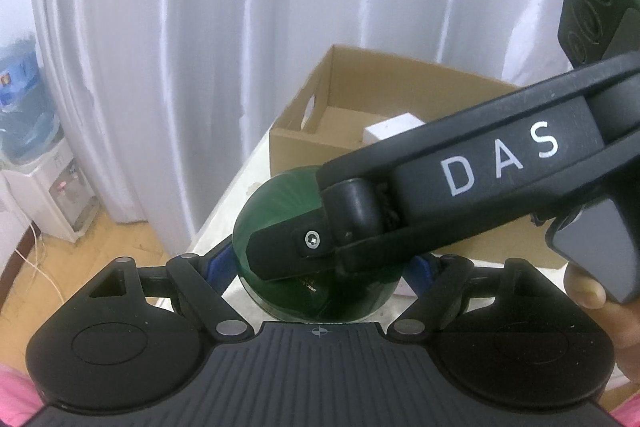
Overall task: Organize objects
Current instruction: 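Lift the dark green ball with the right gripper toward the cardboard box, then carry the dark green ball over the cardboard box with the right gripper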
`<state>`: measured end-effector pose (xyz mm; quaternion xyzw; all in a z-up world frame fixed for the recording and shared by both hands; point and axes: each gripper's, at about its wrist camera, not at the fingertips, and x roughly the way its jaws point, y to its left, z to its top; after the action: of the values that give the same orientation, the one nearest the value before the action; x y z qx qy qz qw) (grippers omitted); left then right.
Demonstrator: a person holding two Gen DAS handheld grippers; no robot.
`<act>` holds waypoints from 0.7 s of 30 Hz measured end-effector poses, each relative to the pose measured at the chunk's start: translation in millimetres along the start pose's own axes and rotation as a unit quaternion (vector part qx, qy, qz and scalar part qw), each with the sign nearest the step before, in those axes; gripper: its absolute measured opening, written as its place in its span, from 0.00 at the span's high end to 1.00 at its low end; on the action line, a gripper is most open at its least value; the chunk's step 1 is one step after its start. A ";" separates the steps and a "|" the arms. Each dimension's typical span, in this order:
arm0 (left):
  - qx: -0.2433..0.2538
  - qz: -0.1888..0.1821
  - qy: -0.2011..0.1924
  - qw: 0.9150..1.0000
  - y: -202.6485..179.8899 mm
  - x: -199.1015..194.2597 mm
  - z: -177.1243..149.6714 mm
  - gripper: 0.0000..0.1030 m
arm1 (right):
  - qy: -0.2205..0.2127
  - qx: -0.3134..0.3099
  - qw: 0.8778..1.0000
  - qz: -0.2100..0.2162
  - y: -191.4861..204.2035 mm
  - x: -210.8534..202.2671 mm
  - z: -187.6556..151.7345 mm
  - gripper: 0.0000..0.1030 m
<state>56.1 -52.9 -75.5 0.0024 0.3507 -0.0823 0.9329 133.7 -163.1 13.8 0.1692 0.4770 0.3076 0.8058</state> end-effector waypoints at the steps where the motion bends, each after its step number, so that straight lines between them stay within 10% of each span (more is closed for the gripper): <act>1: 0.001 0.001 -0.002 1.000 0.8 0.6 -0.3 0.20 | -0.002 -0.001 1.000 0.001 0.3 -3.7 -1.0 0.23; 21: 0.023 0.010 -0.027 0.999 -33.3 -5.8 12.9 0.20 | -0.036 -0.008 0.999 0.010 -5.0 -58.6 -13.0 0.23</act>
<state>55.0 -85.7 -60.2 0.0254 0.3234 -0.0815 0.9424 103.2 -205.6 43.6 0.1780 0.4435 0.3132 0.8207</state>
